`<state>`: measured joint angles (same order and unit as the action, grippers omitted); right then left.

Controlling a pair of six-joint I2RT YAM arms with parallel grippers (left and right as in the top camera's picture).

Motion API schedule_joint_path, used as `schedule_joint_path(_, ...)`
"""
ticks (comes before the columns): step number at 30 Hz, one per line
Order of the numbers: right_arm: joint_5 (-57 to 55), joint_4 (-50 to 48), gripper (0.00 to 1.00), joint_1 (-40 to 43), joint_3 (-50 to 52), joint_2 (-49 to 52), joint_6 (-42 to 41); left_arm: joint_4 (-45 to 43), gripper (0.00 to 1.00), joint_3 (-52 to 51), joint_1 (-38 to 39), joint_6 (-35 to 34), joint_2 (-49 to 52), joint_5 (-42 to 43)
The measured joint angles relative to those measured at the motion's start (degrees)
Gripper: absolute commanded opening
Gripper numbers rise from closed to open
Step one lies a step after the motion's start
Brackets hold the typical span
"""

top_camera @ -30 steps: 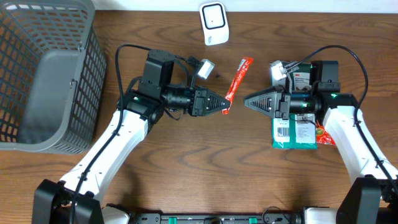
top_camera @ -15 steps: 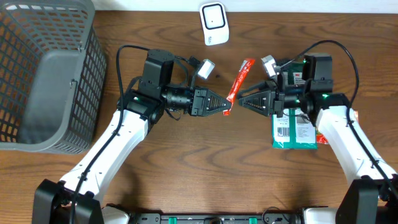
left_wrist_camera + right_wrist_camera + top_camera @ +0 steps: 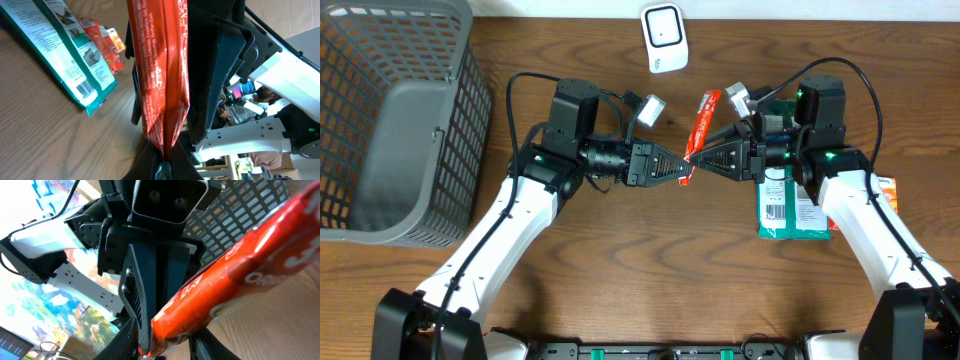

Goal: Scan the item barcode

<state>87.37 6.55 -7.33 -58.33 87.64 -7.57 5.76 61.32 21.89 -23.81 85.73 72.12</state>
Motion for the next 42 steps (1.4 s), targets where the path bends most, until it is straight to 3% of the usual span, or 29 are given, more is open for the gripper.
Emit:
schedule_joint_path(3,-0.4,0.0,0.31,0.0,0.0,0.0,-0.2,0.0,0.07,0.0,0.0,0.0,0.0,0.0)
schedule_joint_path(6,-1.2,0.0,0.28,-0.1,0.0,0.0,-0.5,0.0,0.07,0.0,0.0,0.0,0.0,0.0)
schedule_joint_path(10,-2.6,-0.1,0.01,-1.3,0.0,0.0,-0.9,0.2,0.07,0.0,0.0,0.0,0.0,-0.4)
schedule_joint_path(13,-2.6,-0.8,0.01,-1.5,-0.1,0.0,-1.0,0.5,0.08,0.0,-0.3,0.0,0.1,-0.7)
schedule_joint_path(20,-3.4,-1.1,0.01,-1.5,-0.1,-0.3,-1.4,0.7,0.42,-0.1,-0.4,-0.3,0.2,-2.8)
schedule_joint_path(29,-17.7,1.2,0.01,-1.9,-0.2,-0.2,-7.3,3.0,0.44,-0.1,-2.4,0.1,0.4,-13.9)
schedule_joint_path(32,-24.0,8.7,0.01,-2.4,-1.0,-0.2,-8.3,7.9,0.44,-0.1,-3.8,0.9,0.4,-19.6)
schedule_joint_path(36,-34.9,25.8,0.01,-2.8,-7.0,0.4,-6.5,15.1,0.49,0.0,-4.7,3.3,0.4,-28.7)
schedule_joint_path(42,-59.6,50.5,0.01,-7.2,-25.7,0.6,-2.7,22.1,0.49,0.1,-4.6,6.3,0.4,-43.8)
